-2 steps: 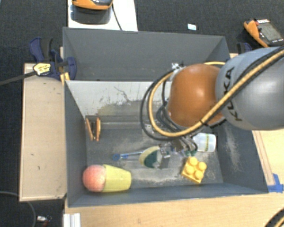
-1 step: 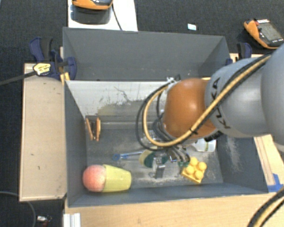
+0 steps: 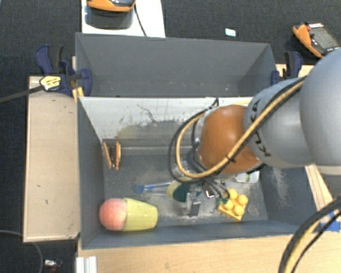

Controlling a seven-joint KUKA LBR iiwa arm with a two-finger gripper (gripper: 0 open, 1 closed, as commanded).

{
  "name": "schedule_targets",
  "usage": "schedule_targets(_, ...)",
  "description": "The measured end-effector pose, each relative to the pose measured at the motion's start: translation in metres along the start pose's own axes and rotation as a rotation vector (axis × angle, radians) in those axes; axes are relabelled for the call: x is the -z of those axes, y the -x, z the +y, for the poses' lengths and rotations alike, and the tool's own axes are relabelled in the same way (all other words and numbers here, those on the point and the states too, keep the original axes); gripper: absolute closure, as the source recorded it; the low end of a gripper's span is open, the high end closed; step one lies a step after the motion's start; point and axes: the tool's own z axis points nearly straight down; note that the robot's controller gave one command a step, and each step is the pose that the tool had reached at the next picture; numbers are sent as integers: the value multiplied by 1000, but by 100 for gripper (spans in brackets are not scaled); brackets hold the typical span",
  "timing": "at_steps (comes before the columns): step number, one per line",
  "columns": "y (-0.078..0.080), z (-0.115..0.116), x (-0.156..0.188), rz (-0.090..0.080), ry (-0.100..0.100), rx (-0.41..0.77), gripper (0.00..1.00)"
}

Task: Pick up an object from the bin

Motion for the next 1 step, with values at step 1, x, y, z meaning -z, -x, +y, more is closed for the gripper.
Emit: schedule_targets(1,15,-9,2,2,2,-37,100)
